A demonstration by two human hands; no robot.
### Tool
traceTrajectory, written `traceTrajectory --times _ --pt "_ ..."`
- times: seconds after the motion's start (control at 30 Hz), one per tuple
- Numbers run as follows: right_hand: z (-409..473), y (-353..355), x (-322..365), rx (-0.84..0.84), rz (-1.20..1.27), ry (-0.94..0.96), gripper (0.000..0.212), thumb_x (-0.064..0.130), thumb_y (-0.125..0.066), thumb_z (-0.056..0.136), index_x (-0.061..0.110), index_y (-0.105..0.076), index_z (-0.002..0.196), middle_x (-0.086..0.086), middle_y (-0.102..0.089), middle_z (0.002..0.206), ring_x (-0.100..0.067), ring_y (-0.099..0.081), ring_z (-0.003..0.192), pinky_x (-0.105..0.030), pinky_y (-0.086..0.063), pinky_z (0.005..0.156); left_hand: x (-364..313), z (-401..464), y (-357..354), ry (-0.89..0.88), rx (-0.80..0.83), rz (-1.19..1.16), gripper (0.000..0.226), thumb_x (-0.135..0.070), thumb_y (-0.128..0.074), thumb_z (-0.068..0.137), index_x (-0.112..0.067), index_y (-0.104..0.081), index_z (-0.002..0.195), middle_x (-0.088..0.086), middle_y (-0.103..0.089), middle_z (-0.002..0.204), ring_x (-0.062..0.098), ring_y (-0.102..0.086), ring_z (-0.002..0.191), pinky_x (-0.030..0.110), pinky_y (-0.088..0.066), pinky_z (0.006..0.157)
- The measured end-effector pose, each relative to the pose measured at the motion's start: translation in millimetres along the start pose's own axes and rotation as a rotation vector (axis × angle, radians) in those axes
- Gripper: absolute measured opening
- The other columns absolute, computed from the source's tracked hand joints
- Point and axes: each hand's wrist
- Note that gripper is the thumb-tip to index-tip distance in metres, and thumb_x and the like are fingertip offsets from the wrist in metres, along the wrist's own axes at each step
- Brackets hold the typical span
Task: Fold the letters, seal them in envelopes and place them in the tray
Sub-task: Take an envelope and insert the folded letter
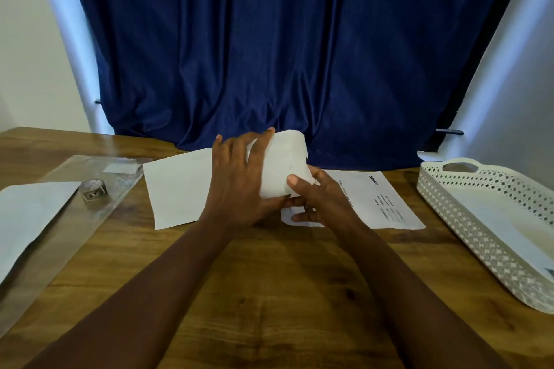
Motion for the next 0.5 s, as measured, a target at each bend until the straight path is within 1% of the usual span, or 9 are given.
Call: traceTrajectory --times 0.07,0.13,0.17,0.23,0.3,0.37,0.4,0.47,0.5 --pt "1.5 -5.4 -7.6 -0.011 -0.054 -0.027 0.045 0.054 -0.083 0.069 0.038 -0.054 0.100 0.007 -0.069 0.104 -0.003 -0.074 0.073 -0.017 -0.056 0.055 -1.5 0.1 0.7 -0.010 -0.007 -0.003 0.108 -0.080 -0.061 0.073 -0.016 -0.035 0.156 0.016 -0.049 0.148 0.036 -0.047 0.134 0.063 -0.022 0.120" --pt "3.5 -6.1 -12.2 -0.064 -0.004 -0.059 0.034 0.040 -0.081 0.079 0.035 -0.054 0.099 0.009 -0.067 0.096 0.000 -0.071 0.066 -0.012 -0.052 0.049 -4.0 0.0 0.4 -0.030 0.013 -0.003 0.112 -0.080 -0.066 0.068 -0.016 -0.035 0.156 0.015 -0.047 0.150 0.036 -0.046 0.135 0.063 -0.023 0.119" --pt "5.3 -4.5 -14.3 -0.091 0.034 -0.052 0.034 0.039 -0.081 0.081 0.032 -0.057 0.104 0.006 -0.070 0.096 -0.004 -0.073 0.070 -0.014 -0.053 0.052 -5.0 0.6 0.6 -0.035 0.023 0.002 0.115 -0.082 -0.066 0.067 -0.016 -0.034 0.156 0.015 -0.045 0.152 0.036 -0.045 0.136 0.063 -0.024 0.119" --pt "8.7 0.7 -13.2 -0.167 0.126 -0.023 0.040 0.036 -0.080 0.083 0.019 -0.061 0.114 -0.004 -0.076 0.097 -0.017 -0.076 0.079 -0.024 -0.059 0.060 -7.4 2.0 2.8 -0.005 0.034 0.019 0.123 -0.090 -0.062 0.065 -0.017 -0.032 0.158 0.014 -0.040 0.157 0.035 -0.042 0.139 0.062 -0.028 0.117" --pt "11.3 9.7 -9.9 -0.215 0.319 -0.009 0.037 0.027 -0.076 0.088 0.013 -0.060 0.118 -0.009 -0.078 0.098 -0.026 -0.078 0.085 -0.035 -0.062 0.064 -8.2 3.1 7.1 0.055 0.016 0.016 0.127 -0.096 -0.057 0.063 -0.018 -0.029 0.159 0.014 -0.036 0.158 0.035 -0.039 0.138 0.060 -0.031 0.114" --pt "11.9 21.2 -8.0 -0.206 0.483 0.001 0.032 0.022 -0.071 0.092 0.014 -0.059 0.121 -0.011 -0.078 0.105 -0.031 -0.076 0.093 -0.040 -0.062 0.068 -6.5 5.0 10.9 0.079 -0.026 0.004 0.118 -0.093 -0.052 0.072 -0.017 -0.028 0.159 0.015 -0.036 0.157 0.035 -0.040 0.138 0.058 -0.033 0.114" --pt "11.5 26.7 -7.4 -0.205 0.512 0.004 0.030 0.022 -0.070 0.093 0.015 -0.059 0.121 -0.011 -0.078 0.107 -0.031 -0.076 0.095 -0.041 -0.062 0.069 -4.6 5.9 12.2 0.100 -0.046 -0.016 0.111 -0.088 -0.051 0.078 -0.017 -0.027 0.159 0.014 -0.037 0.156 0.034 -0.040 0.139 0.056 -0.033 0.115" --pt "11.7 35.2 -9.2 -0.229 0.506 -0.013 0.026 0.022 -0.068 0.094 0.019 -0.061 0.118 -0.008 -0.078 0.104 -0.029 -0.076 0.094 -0.040 -0.062 0.070 0.8 6.7 12.7 0.206 -0.054 -0.122 0.099 -0.078 -0.054 0.084 -0.021 -0.023 0.159 0.010 -0.044 0.154 0.028 -0.043 0.139 0.053 -0.035 0.117" --pt "12.0 37.5 -10.4 -0.237 0.489 -0.032 0.023 0.021 -0.068 0.094 0.020 -0.063 0.116 -0.007 -0.079 0.102 -0.027 -0.077 0.092 -0.040 -0.062 0.070 4.2 6.6 12.4 0.285 -0.037 -0.202 0.096 -0.074 -0.059 0.084 -0.024 -0.023 0.158 0.005 -0.049 0.150 0.023 -0.048 0.135 0.050 -0.039 0.113"
Point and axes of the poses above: each hand's wrist, its own z-axis towards the middle knuckle, its own y-axis out of the back of the hand, x = y × z
